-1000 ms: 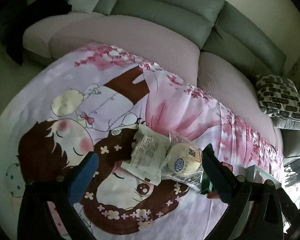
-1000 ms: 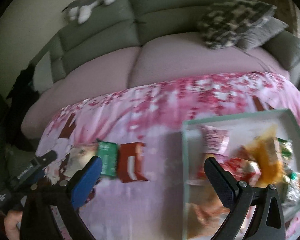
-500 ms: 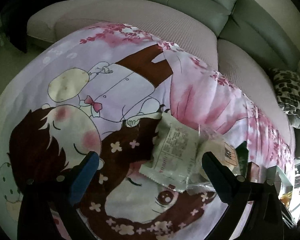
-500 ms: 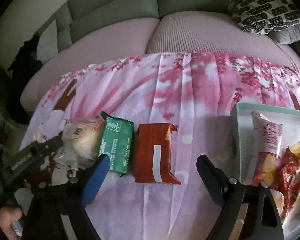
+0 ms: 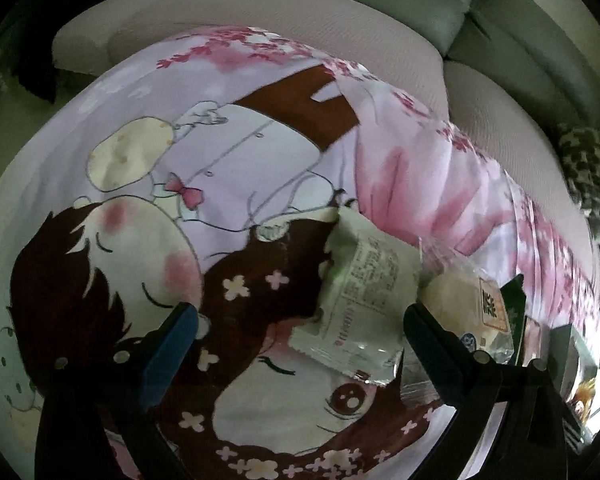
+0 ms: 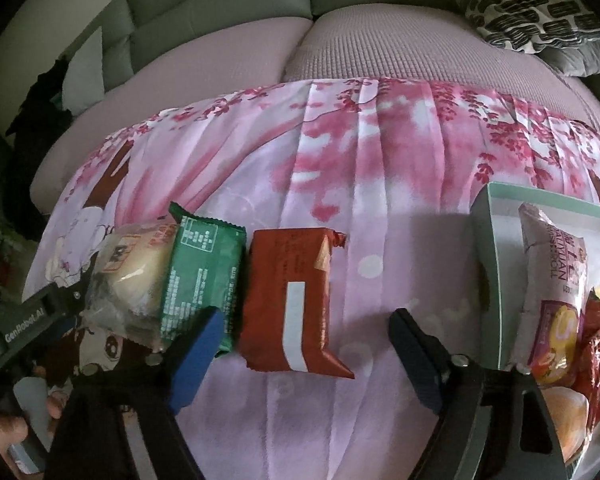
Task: Organize snacks
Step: 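Grasp the clear printed pastry packet with the left tool while the right tool grasps the red wafer pack, then carry the pastry packet with the left tool while the right tool carries the red pack to the tray, then release the pastry packet in the tray while the right tool releases the red pack, then move both open tools back from the tray toward the bun and green pack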
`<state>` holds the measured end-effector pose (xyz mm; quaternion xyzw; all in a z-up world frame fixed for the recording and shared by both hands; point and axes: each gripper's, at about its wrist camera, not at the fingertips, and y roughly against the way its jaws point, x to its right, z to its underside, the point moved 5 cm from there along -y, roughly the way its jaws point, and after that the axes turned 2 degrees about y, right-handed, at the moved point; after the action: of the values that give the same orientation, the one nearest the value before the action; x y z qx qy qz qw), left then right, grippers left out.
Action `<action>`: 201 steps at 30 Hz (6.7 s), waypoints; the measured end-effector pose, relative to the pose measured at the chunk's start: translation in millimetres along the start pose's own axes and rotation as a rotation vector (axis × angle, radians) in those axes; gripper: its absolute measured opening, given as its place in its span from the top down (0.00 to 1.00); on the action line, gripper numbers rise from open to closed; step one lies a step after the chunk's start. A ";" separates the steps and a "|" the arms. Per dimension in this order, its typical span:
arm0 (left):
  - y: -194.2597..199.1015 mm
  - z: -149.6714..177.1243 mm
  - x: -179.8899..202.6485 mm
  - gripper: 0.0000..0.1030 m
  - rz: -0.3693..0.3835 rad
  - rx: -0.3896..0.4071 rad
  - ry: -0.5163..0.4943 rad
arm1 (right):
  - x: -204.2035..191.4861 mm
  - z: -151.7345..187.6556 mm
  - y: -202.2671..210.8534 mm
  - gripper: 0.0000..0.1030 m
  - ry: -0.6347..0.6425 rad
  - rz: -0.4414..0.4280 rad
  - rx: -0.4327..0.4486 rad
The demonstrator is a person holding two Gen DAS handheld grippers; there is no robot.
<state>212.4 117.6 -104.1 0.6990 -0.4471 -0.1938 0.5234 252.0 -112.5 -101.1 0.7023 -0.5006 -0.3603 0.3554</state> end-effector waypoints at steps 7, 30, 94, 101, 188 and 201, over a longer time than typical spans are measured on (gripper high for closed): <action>-4.4 3.1 11.4 0.00 -0.033 0.000 -0.065 | 0.6 -0.2 -0.1 0.26 0.004 0.011 0.003; -7.0 0.4 13.2 0.04 -0.092 0.041 -0.126 | -0.3 0.7 0.5 0.33 -0.004 -0.012 0.004; 112.2 -0.1 94.3 0.47 0.142 0.214 -0.256 | 48.4 3.3 138.5 0.59 -0.113 -0.013 0.269; 128.9 30.3 162.9 0.47 0.323 0.187 -0.372 | 105.6 12.0 164.3 0.59 -0.223 0.057 0.313; 79.4 63.7 195.4 0.06 0.124 0.148 -0.383 | 237.8 50.8 173.7 0.00 -0.483 0.249 0.277; 72.1 26.9 117.0 0.06 0.017 0.138 -0.248 | 163.4 27.8 155.3 0.00 -0.315 0.127 0.253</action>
<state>223.5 2.0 -25.9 0.7002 -0.5264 -0.2430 0.4166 197.7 -311.4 -5.7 0.6432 -0.6346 -0.3768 0.2040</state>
